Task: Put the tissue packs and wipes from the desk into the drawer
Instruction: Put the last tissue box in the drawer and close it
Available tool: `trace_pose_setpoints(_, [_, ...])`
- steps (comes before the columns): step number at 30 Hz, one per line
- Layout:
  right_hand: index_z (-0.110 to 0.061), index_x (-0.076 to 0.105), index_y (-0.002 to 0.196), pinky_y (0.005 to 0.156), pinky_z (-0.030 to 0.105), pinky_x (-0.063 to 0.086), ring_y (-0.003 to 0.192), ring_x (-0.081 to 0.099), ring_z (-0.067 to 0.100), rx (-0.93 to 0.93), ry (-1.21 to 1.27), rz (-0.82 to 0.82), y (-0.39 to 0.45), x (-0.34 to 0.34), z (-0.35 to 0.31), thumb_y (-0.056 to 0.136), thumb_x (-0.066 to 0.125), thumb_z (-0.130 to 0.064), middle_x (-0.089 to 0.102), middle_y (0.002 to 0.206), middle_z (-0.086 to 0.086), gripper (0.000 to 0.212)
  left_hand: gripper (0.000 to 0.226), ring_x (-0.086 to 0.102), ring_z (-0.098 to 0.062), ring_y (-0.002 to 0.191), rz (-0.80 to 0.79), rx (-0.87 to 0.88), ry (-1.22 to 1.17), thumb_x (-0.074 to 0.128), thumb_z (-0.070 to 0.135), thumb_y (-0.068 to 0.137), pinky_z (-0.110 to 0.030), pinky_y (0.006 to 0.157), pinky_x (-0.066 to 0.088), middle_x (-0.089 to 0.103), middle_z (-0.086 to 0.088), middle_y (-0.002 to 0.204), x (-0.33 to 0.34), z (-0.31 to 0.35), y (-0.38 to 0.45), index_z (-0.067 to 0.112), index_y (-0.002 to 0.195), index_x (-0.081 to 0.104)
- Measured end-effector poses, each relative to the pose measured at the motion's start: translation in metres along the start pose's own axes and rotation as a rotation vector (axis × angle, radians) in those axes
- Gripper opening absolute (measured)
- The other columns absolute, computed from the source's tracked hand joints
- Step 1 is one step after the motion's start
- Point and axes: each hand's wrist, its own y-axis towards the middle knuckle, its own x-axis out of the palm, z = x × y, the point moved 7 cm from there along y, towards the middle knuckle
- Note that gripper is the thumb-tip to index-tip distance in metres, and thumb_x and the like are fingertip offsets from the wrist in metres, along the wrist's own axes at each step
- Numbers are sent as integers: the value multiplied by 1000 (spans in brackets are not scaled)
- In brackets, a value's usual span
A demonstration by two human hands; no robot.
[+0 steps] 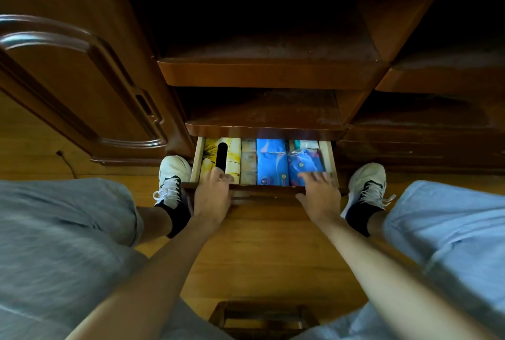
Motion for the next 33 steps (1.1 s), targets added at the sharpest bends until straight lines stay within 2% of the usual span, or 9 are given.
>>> trace_pose_setpoints(3, [-19,28,154,114,50,38,147,24,32,403,370,213,-23,-9,21,59,93,-43,26,160,15,117,75,45,-32,127,224,-447,-377,78,34,83,-44,100,49,42,-14,141,-5,-24,-20,11,144,41])
trace_pose_setpoints(5, [-16,13,159,119,44,26,151,19,33,743,809,256,-47,12,31,58,93,-48,15,166,14,133,98,33,-36,141,212,-823,-815,80,35,82,-51,111,40,28,-17,156,15,-41,-35,7,155,19])
trace_pose_setpoints(7, [-23,6,162,114,37,27,148,31,33,1000,1258,137,-62,43,18,69,86,-52,20,166,9,126,106,35,-36,142,75,-1062,-1156,78,40,84,-51,115,35,31,-13,158,36,-37,-40,13,160,8])
trace_pose_setpoints(9, [-35,7,162,106,45,48,136,49,31,1089,1630,-37,-61,63,0,89,72,-50,36,159,5,98,104,48,-33,133,-52,-1153,-1422,71,45,90,-50,113,37,43,-9,152,45,-26,-40,26,161,-3])
trace_pose_setpoints(14, [-41,16,160,77,38,63,102,70,21,1146,1815,-45,-43,65,1,97,56,-58,60,114,-5,76,94,65,-17,98,-12,-1167,-1722,67,31,96,-39,97,56,61,-5,117,53,-20,-33,38,159,-3])
trace_pose_setpoints(19, [-35,33,156,90,42,60,104,72,18,1094,1851,-89,-15,70,5,92,51,-71,52,148,-2,75,86,65,-14,111,8,-1102,-1756,64,32,98,-39,93,58,59,2,124,51,-32,-2,35,160,3])
trace_pose_setpoints(24, [-33,28,158,101,48,54,109,70,21,990,1812,-73,36,68,17,98,43,-67,47,154,4,71,78,65,-17,114,-80,-998,-1699,59,23,100,-42,96,56,62,3,123,49,-40,45,39,159,11])
trace_pose_setpoints(28, [-30,32,157,119,55,30,96,74,17,1028,1741,-138,75,76,21,102,45,-55,71,114,-5,63,90,59,-16,116,-146,-872,-1566,54,1,98,-41,102,52,52,6,143,49,-43,86,43,158,1])
trace_pose_setpoints(33, [-49,-5,157,101,50,54,94,76,17,905,1707,-172,89,82,-1,103,53,-24,56,130,2,84,110,61,-17,110,-152,-897,-1558,55,-8,94,-37,94,57,44,9,132,61,-28,97,49,152,-18])
